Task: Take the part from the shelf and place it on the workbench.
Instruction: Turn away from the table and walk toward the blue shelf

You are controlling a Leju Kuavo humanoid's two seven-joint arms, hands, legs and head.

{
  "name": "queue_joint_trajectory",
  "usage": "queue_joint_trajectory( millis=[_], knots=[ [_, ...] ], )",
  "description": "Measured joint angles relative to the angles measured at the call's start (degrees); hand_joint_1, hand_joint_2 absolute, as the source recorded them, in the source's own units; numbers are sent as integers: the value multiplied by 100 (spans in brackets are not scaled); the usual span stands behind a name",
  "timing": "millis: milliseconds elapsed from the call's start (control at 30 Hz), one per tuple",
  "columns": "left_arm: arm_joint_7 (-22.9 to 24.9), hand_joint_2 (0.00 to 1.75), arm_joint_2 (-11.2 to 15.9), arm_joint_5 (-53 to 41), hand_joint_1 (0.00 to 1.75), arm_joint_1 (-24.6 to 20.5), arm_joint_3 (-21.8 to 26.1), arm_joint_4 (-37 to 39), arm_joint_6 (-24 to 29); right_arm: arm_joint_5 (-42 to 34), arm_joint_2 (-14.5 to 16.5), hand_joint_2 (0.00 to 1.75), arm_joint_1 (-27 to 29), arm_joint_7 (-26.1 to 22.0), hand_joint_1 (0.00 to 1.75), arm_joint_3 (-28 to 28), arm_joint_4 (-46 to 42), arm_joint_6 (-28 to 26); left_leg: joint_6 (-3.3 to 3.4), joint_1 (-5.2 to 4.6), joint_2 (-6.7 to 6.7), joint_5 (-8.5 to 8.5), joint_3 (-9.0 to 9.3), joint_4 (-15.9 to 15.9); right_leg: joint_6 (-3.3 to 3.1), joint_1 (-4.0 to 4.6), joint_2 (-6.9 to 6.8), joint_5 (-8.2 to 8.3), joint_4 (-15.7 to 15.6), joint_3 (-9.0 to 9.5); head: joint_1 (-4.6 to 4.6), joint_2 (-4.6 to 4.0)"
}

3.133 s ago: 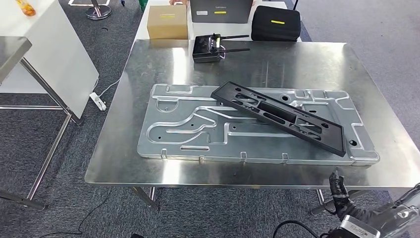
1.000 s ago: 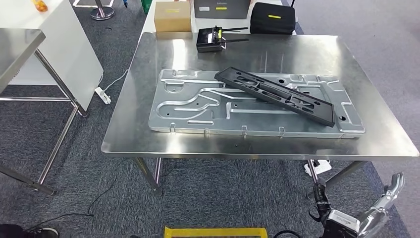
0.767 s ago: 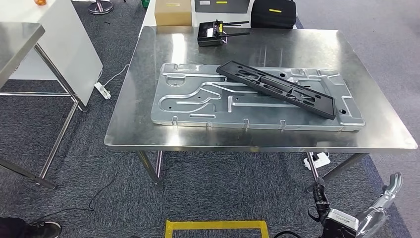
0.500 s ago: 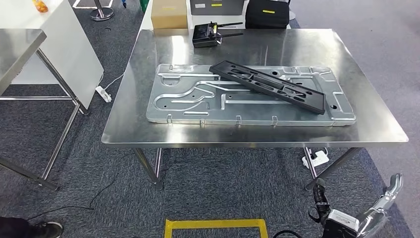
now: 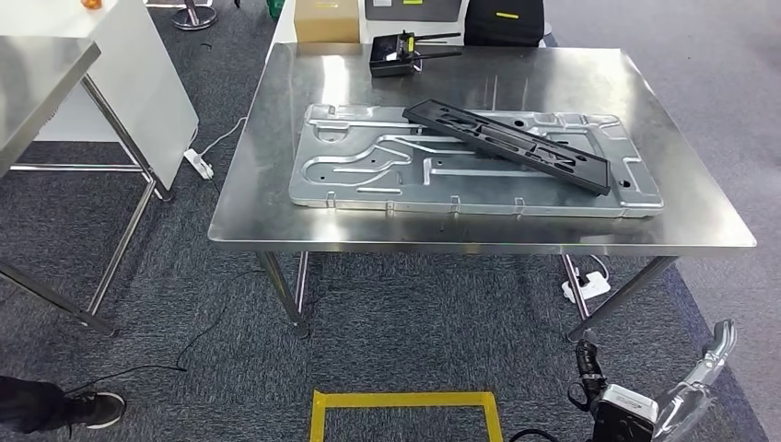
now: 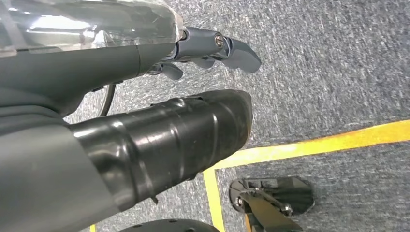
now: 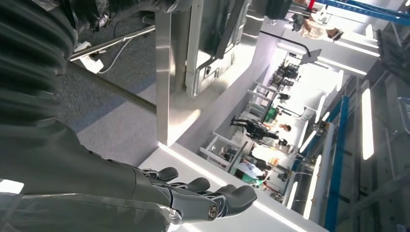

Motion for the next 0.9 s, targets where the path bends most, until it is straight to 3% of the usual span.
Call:
queue_joint_trajectory(
  millis=[100, 133, 167, 200, 233, 300, 367, 433, 500, 567, 633, 667, 700, 767, 833, 900],
  knots=[
    [-1, 0, 0, 2, 0, -3, 4, 0, -2, 2, 0, 175, 1, 4, 0, 0, 7, 0, 95, -12, 22, 131, -149, 0, 61, -13, 20, -700, 949, -341, 1, 0],
    [-1, 0, 0, 3, 0, 0, 5, 0, -2, 2, 0, 175, 2, 5, 0, 0, 11, 0, 101, -23, 26, 171, -206, 9, 69, -11, 23, -848, 1262, -426, 1, 0],
    [-1, 0, 0, 3, 0, 3, 8, 0, -2, 2, 0, 175, 2, 6, 0, 0, 15, 0, 103, -37, 29, 210, -268, 21, 62, -8, 25, -872, 1390, -414, 1, 0],
    [-1, 0, 0, 4, 0, 5, 9, 0, -2, 2, 0, 175, 2, 7, 0, 0, 17, 0, 102, -52, 30, 243, -323, 31, 41, -2, 27, -799, 1314, -298, 1, 0],
    [-1, 0, 0, 4, 0, 5, 10, 0, -2, 2, 0, 175, 1, 7, 0, 0, 19, 0, 100, -68, 27, 275, -366, 37, 2, 12, 29, -656, 1012, -66, 0, 0],
    [-1, 0, -9, 3, 0, 6, 11, 0, -3, 2, 0, 175, -8, 7, 0, 0, 17, 0, 78, -95, 22, 334, -416, 40, -115, 59, 30, -431, 158, 493, -4, 0],
    [-2, 0, -21, 3, 0, 6, 11, 0, -4, 4, 0, 175, -13, 7, 0, 0, 11, -1, 22, -90, 24, 396, -434, 27, -193, 112, 23, -338, -310, 749, -1, 0],
    [-1, 0, -27, 1, 0, -1, 11, 1, -4, 11, 2, 175, -13, 9, 0, 0, 6, -2, -52, -74, 32, 463, -441, -4, -223, 135, 20, -263, -378, 725, 5, 0],
    [4, 0, -29, -3, 0, -1, 11, 1, -4, 20, 10, 175, -14, 16, 0, 0, 7, -1, -115, -74, 27, 381, -489, 80, -271, 99, 2, -161, -477, 696, 3, 0],
    [8, 0, -27, -5, 0, 5, 12, 0, -3, 25, 21, 175, -11, 23, 0, 0, 10, 0, -161, -65, 16, -29, -660, 538, -314, 60, -17, -46, -537, 623, -4, 0],
    [10, 0, -24, -5, 0, 10, 13, 0, -3, 27, 26, 175, -6, 36, 0, 0, 13, 0, -208, -44, 14, -478, -876, 1240, -325, 58, -25, 31, -511, 492, -8, 0],
    [9, 0, -23, -4, 0, 13, 13, 0, -3, 27, 26, 175, -4, 43, 0, 0, 14, 0, -234, -31, 15, -566, -913, 1471, -317, 56, -30, 61, -484, 423, -8, 0],
    [8, 0, -21, -3, 0, 15, 14, 0, -3, 28, 26, 175, -4, 51, 0, 0, 16, 0, -257, -16, 16, -534, -848, 1500, -304, 51, -33, 86, -445, 353, -8, 0],
    [3, 0, -16, -1, 0, 15, 15, 0, -2, 32, 26, 175, -6, 60, 0, 0, 19, 0, -287, 15, 18, -266, -409, 930, -273, 33, -35, 113, -337, 224, -8, 0],
    [-1, 0, -13, -1, 0, 3, 15, 0, -3, 38, 26, 175, -10, 63, 0, 0, 19, 0, -253, 12, 7, -123, 30, 248, -222, 30, -32, 128, -222, 118, -6, 0],
    [-5, 0, -10, 1, 0, -2, 16, 0, -4, 45, 27, 175, -18, 67, 0, 1, 19, 0, -175, -10, -12, -126, 105, 38, -154, 46, -27, 162, -162, 68, -2, 0]
  ],
)
